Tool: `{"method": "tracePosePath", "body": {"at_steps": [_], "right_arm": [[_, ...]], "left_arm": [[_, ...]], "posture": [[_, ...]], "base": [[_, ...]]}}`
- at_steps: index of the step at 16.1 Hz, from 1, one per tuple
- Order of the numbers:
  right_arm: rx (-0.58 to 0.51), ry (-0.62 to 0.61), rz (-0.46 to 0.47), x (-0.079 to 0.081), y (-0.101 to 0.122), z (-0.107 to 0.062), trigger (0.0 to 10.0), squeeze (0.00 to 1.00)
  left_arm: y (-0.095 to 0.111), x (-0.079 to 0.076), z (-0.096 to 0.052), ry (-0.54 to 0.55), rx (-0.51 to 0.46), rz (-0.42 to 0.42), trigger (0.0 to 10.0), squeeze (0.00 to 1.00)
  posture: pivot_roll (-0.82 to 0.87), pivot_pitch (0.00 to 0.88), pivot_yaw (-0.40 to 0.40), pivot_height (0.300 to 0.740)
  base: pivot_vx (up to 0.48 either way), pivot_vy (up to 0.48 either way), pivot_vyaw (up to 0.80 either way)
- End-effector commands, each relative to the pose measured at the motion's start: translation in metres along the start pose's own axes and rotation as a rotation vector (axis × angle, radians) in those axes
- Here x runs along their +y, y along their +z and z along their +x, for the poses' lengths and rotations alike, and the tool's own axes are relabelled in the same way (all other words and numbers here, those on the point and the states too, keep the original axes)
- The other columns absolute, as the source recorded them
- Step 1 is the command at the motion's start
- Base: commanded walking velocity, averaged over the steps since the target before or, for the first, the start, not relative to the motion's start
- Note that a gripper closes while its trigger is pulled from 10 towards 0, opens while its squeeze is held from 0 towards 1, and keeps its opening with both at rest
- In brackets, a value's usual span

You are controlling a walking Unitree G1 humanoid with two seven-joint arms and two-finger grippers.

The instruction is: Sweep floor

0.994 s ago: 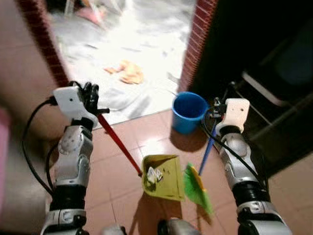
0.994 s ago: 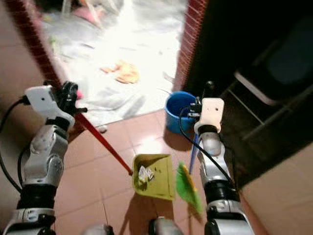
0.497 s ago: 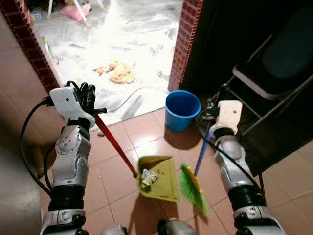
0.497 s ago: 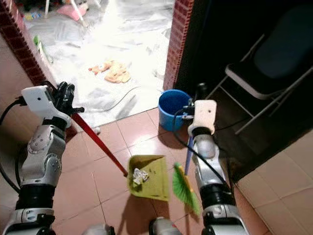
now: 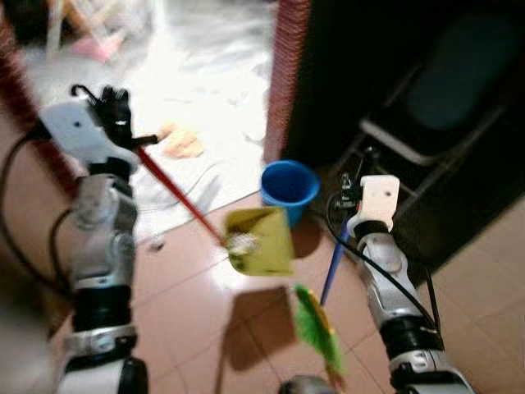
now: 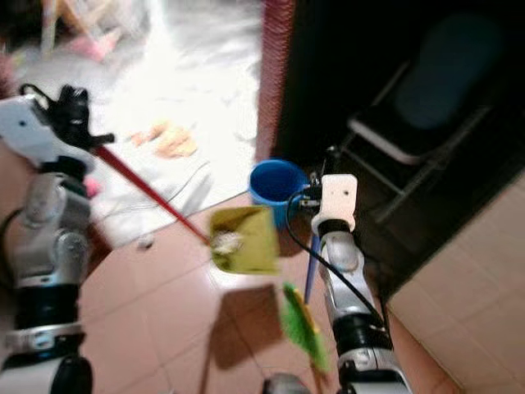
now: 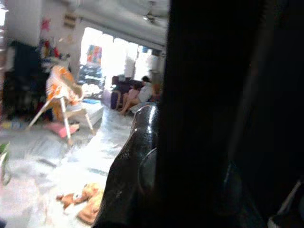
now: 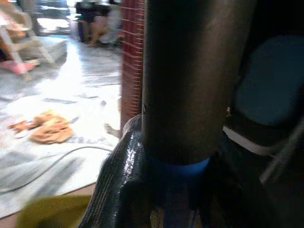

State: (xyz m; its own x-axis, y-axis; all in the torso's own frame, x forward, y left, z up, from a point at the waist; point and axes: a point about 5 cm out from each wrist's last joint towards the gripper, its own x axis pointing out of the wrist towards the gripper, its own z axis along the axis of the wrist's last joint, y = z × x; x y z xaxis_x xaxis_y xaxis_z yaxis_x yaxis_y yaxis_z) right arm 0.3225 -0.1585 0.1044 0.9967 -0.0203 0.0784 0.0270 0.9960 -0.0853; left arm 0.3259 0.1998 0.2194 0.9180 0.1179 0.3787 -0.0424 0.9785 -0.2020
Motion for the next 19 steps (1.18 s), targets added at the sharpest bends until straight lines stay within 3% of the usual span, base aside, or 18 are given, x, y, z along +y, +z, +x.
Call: {"method": "tracePosePath", "body": {"at_steps": [1,10,14,16,19], "right_arm": [[-0.015,-0.017,-0.021,-0.006,0.005,0.003,10.0,0.0],[-0.01,0.005,-0.024,-0.001,0.003,-0.001,10.0,0.0],[-0.008,0.012,-0.024,0.001,0.003,0.0,10.0,0.0],[-0.005,0.022,-0.025,0.004,0.002,-0.001,10.0,0.0],[-0.006,0.024,-0.027,0.004,0.002,-0.002,10.0,0.0]], "left_arm": [[0.016,-0.015,0.005,-0.035,-0.072,-0.054,10.0,0.0],[0.029,-0.015,0.021,0.064,-0.134,-0.049,10.0,0.0],[0.046,-0.002,0.029,0.219,-0.206,-0.038,10.0,0.0],[0.057,-0.007,0.035,0.218,-0.251,-0.007,10.0,0.0],[0.056,-0.013,0.036,0.208,-0.268,0.012,10.0,0.0]], "posture": [[-0.05,0.0,-0.008,0.74],[-0.06,0.0,-0.001,0.74],[-0.06,0.0,0.0,0.74],[-0.06,0.0,0.0,0.74],[-0.07,0.0,0.006,0.74]], "base": [[0.304,0.0,-0.66],[0.44,0.0,-0.05],[0.442,0.0,0.0],[0.429,0.0,0.0],[0.425,0.0,0.0]]}}
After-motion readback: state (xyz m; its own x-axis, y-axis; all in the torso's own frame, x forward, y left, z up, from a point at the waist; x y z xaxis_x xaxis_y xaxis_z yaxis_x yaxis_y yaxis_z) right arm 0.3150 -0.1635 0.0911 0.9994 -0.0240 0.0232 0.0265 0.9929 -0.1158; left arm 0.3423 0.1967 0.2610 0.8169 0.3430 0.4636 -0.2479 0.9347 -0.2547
